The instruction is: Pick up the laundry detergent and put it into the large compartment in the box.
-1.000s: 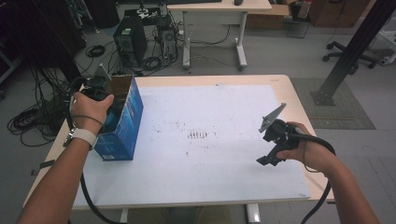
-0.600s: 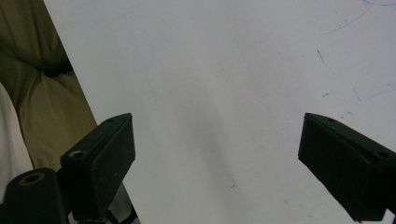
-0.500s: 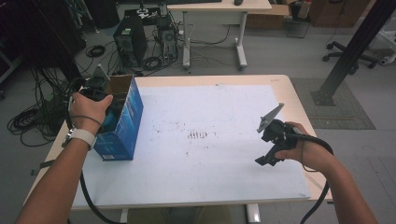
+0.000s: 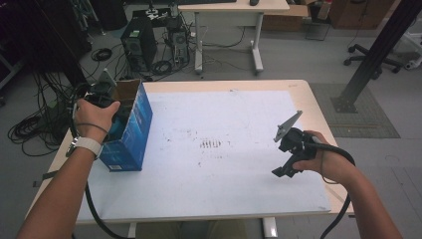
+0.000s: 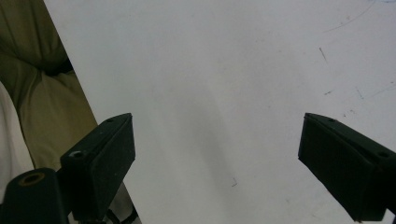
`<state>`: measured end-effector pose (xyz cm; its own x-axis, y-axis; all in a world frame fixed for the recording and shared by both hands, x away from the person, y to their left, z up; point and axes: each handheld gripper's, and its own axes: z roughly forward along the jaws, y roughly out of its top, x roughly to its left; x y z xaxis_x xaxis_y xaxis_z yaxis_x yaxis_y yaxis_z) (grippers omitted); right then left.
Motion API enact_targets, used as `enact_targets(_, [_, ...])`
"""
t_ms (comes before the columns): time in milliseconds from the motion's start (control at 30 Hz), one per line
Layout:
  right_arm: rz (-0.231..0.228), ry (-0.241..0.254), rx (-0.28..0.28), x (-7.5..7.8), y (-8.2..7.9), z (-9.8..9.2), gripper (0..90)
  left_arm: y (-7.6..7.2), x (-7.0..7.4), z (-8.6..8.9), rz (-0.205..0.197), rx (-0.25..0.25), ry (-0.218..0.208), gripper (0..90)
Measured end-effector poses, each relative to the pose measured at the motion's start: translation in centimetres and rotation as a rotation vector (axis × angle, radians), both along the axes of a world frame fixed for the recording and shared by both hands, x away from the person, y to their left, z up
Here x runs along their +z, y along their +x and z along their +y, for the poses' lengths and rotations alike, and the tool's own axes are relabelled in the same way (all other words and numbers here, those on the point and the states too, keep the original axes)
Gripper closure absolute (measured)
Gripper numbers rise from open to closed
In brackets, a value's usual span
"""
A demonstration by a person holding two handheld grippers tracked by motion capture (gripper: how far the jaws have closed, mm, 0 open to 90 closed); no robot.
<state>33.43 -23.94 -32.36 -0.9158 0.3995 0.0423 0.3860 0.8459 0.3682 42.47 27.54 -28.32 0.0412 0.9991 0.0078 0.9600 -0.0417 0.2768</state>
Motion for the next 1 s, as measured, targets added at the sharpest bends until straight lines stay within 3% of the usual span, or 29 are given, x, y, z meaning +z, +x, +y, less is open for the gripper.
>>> enact_targets(400, [0.000, 0.000, 0.001, -0.04, -0.06, -0.06, 11.0, 0.00, -0.08, -0.03, 0.005, -0.014, -0.010, 30.0])
enact_targets(767, [-0.001, 0.003, 0.000, -0.05, -0.20, -0.09, 11.0, 0.08, -0.12, -0.32, 0.033, -0.025, -0.005, 24.0])
enact_targets(1000, [-0.002, 0.005, 0.002, -0.03, -0.29, -0.06, 11.0, -0.01, 0.27, -0.02, 0.036, -0.014, -0.031, 23.6])
